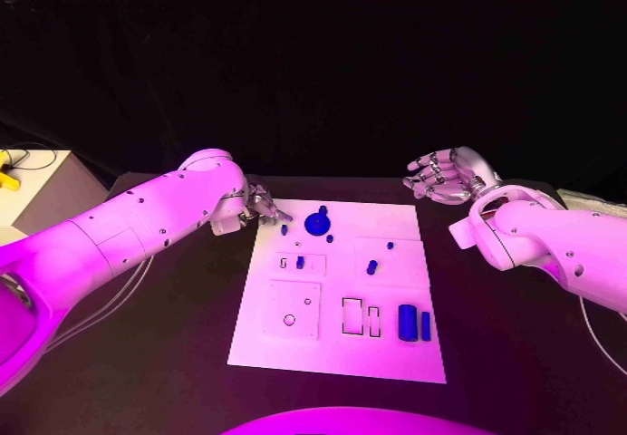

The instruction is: Assemble the parts on the task board

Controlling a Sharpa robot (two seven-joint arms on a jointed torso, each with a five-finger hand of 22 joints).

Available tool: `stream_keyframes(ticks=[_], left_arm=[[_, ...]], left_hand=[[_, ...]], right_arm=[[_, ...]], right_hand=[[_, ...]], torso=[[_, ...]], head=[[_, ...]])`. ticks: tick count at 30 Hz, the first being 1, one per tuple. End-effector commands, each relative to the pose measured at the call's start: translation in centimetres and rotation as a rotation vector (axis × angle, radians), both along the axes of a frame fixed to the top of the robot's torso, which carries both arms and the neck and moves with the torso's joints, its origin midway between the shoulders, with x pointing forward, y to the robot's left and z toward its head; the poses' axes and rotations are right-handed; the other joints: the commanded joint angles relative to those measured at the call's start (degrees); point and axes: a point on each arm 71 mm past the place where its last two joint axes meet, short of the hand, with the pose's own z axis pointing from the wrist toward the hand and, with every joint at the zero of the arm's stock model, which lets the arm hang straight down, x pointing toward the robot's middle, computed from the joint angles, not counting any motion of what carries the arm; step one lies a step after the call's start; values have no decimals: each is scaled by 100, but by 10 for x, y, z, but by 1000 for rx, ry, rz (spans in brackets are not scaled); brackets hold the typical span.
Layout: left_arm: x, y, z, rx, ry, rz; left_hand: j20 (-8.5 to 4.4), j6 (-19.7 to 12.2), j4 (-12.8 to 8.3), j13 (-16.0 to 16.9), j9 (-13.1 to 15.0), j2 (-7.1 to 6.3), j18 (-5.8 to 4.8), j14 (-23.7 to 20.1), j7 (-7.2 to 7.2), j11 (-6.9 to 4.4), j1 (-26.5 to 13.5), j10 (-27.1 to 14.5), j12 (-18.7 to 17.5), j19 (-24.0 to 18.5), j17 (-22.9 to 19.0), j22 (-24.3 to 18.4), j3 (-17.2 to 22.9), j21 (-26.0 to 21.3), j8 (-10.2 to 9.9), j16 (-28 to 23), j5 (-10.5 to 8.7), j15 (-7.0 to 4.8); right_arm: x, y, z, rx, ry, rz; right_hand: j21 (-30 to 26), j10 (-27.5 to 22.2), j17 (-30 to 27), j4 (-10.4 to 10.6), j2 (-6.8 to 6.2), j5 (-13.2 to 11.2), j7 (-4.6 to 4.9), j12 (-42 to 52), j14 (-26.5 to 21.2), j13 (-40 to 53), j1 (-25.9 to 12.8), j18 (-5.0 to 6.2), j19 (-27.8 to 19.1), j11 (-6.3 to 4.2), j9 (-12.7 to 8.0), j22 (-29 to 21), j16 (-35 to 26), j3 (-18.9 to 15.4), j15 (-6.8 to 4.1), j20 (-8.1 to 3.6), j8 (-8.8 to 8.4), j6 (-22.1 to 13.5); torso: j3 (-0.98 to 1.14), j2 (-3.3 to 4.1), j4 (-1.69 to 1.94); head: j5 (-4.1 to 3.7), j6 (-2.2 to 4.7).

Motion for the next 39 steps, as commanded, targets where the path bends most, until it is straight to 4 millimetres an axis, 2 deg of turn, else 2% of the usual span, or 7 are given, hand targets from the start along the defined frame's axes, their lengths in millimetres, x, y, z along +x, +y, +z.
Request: stream_keyframes(ticks=[1, 11, 15, 29, 39], left_arm=[[-1, -4, 0, -14, 17, -30], [-3, -8, -5, -7, 37, -50], [-3, -8, -6, -5, 42, -53], [-5, -12, -8, -9, 50, -67], [-4, -11, -8, -20, 50, -56]], left_hand=[[32, -32, 2, -3, -8, 22, -32, 274, 5, -3, -8, -34, -33, -1, 726, -7, -27, -29, -35, -33, 10, 26], [42, -30, -18, -4, -22, 25, -32, 271, 7, 0, 48, -47, -29, -5, 722, -7, -26, -30, -48, -35, 8, 33], [46, -30, -20, -6, -28, 26, -30, 270, 9, 2, 76, -54, -27, -10, 721, -13, -25, -33, -54, -35, 8, 35], [54, -26, -23, -19, -44, 42, -28, 266, 15, 7, 151, -74, -29, -19, 716, -19, -14, -38, -69, -37, 9, 41], [66, -5, -31, -32, -113, 235, -23, 260, 12, 6, 564, -115, -9, -34, 711, -18, 179, -39, -126, -36, 25, 45]], right_arm=[[0, 1, 0, -1, -1, 12], [0, 2, 0, 0, 0, 14], [0, 2, 0, 0, 0, 14], [0, 3, 0, -1, 1, 15], [0, 3, 0, -1, 2, 16]], right_hand=[[-19, 0, -5, -4, 8, 4, 113, -20, 25, -5, -58, 70, 9, 20, -7, -5, -13, -26, 17, 14, 35, -43], [-19, 0, -5, -4, 8, 4, 113, -20, 25, -5, -58, 70, 9, 20, -7, -5, -13, -26, 17, 14, 35, -43], [-19, 0, -5, -4, 8, 4, 113, -20, 25, -5, -58, 70, 9, 20, -7, -5, -13, -26, 17, 14, 35, -43], [-19, 0, -5, -4, 8, 4, 113, -20, 25, -5, -58, 70, 9, 20, -7, -5, -13, -26, 17, 14, 35, -43], [-26, 2, -13, -11, 14, 18, 112, -11, 33, -26, -56, 72, 15, 19, -8, -34, -33, -30, 17, 16, 42, -40]], torso=[[7, 0, 4], [3, 4, -7], [9, -1, -3], [6, -1, -2], [6, -1, -2]], head=[[1, -12], [2, -23], [0, -35], [-1, -44], [4, -43]])
